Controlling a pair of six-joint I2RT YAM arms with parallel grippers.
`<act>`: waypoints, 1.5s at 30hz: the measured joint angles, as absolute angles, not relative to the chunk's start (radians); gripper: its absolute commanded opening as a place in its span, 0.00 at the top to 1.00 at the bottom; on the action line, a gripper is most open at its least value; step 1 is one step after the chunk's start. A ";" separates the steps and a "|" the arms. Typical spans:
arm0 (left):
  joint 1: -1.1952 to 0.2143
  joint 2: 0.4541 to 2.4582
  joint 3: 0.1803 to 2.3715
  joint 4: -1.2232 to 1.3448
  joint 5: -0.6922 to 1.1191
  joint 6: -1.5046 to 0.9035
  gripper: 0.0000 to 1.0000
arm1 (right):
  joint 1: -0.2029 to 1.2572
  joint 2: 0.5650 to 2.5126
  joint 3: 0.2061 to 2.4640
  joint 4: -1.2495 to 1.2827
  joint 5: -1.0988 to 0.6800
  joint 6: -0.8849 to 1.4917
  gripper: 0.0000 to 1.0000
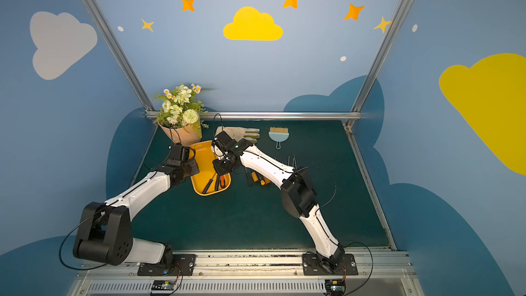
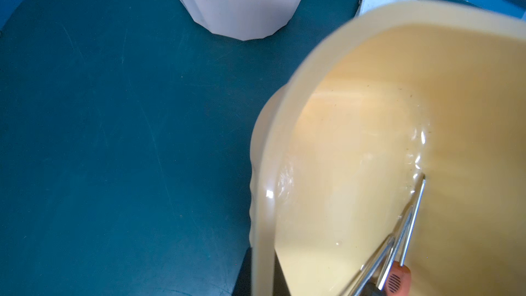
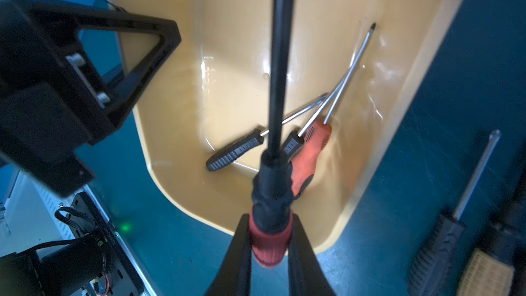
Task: Take out the screwdriver from the storage box
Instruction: Pick up the screwdriver from the storage box, then place the screwdriver at the center of the board.
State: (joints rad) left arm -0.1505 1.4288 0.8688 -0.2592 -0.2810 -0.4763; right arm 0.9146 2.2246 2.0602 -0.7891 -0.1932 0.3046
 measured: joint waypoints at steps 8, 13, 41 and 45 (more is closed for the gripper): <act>-0.143 1.429 0.873 -0.286 -0.318 -0.489 0.98 | 0.842 2.177 2.009 -0.822 -0.142 0.289 1.00; -0.136 1.429 0.884 -0.303 -0.347 -0.503 0.98 | 0.802 2.187 2.010 -0.891 -0.115 0.291 1.00; -0.127 1.429 0.884 -0.313 -0.358 -0.522 0.98 | 0.852 2.543 2.336 -1.263 0.090 0.257 1.00; -0.127 1.429 0.884 -0.314 -0.358 -0.522 0.98 | 0.852 2.545 2.340 -1.267 0.093 0.255 1.00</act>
